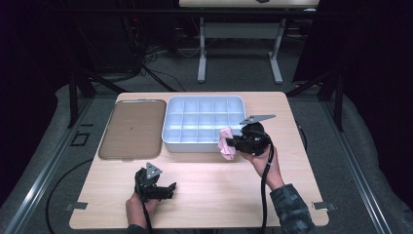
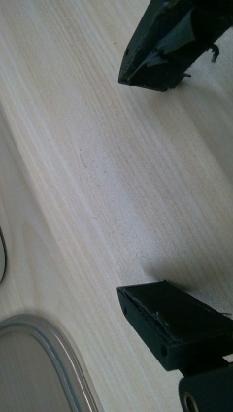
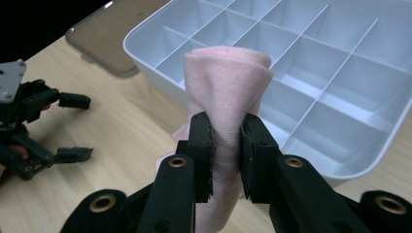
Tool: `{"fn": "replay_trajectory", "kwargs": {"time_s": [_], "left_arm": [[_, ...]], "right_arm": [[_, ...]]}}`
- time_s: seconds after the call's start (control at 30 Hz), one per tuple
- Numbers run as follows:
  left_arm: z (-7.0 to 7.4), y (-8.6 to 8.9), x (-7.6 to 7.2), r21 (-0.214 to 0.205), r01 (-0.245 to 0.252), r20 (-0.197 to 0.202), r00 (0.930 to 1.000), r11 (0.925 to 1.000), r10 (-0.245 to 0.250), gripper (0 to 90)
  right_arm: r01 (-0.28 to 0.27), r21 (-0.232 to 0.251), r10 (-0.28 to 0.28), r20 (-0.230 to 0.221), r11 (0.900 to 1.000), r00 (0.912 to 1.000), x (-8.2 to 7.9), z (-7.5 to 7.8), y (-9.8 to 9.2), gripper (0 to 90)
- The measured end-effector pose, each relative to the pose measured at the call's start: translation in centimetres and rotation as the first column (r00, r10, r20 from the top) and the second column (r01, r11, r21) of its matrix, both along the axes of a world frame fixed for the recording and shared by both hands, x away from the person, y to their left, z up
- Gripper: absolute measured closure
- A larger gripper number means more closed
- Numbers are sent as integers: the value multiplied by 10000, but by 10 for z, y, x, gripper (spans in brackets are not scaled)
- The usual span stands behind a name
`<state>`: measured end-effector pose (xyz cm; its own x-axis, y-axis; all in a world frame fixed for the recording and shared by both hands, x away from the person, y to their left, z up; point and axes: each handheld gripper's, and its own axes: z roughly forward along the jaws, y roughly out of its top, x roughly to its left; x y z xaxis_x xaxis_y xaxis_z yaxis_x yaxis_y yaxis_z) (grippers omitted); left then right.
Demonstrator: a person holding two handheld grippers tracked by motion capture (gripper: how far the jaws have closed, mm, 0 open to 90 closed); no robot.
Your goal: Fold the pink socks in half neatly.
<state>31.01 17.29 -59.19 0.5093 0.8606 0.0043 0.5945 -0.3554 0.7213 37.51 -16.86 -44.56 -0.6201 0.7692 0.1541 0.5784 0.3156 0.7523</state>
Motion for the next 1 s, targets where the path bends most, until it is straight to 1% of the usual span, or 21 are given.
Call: {"fn": "replay_trajectory", "kwargs": {"time_s": [0.17,0.2,0.27,0.37,0.4,0.5,0.57,0.63,0.67,0.73,0.77,0.87,0.93,0.97,1.0], "left_arm": [[0,0,0,-11,3,-5,10000,10000,-3,36],[0,0,0,-11,3,-5,10000,10000,-3,36],[0,0,0,-10,7,-4,10000,10000,-7,37],[0,0,0,-16,6,-4,10000,10000,-6,37],[0,0,0,-11,11,-6,10000,10000,-11,37],[0,0,0,-10,12,-6,10000,10000,-12,37],[0,0,0,-12,13,-6,10000,10000,-13,37],[0,0,0,-8,14,-4,10000,10000,-14,37],[0,0,0,-10,13,-5,10000,10000,-13,37],[0,0,0,-9,14,-6,10000,10000,-14,36],[0,0,0,-9,14,-4,10000,10000,-14,36],[0,0,0,12,33,-8,10000,10000,-33,37],[0,0,0,14,34,-6,10000,10000,-34,37],[0,0,0,15,36,-8,10000,10000,-36,37],[0,0,0,12,34,-7,10000,10000,-34,37]], "right_arm": [[228,-78,-226,182,9997,9996,11,9,-5,770],[228,-78,-226,182,9997,9996,11,9,-5,770],[367,-174,-361,334,9992,9988,19,14,-8,770],[493,-269,-481,419,9984,9980,23,16,-9,770],[577,-300,-562,479,9979,9973,27,16,-11,770],[696,-326,-678,528,9970,9963,33,15,-13,770],[791,-429,-766,581,9959,9954,37,13,-13,770],[844,-441,-818,576,9955,9950,39,12,-13,770],[931,-462,-900,658,9946,9938,44,9,-14,770],[983,-523,-951,609,9938,9936,45,8,-14,770],[994,-552,-959,618,9935,9935,48,6,-14,770],[1081,-752,-1035,627,9913,9926,55,1,-14,770],[1211,-904,-1141,784,9885,9904,60,-2,-14,770],[1197,-998,-1120,790,9878,9906,62,-4,-13,770],[1237,-1210,-1155,725,9849,9907,67,-6,-13,769]]}}
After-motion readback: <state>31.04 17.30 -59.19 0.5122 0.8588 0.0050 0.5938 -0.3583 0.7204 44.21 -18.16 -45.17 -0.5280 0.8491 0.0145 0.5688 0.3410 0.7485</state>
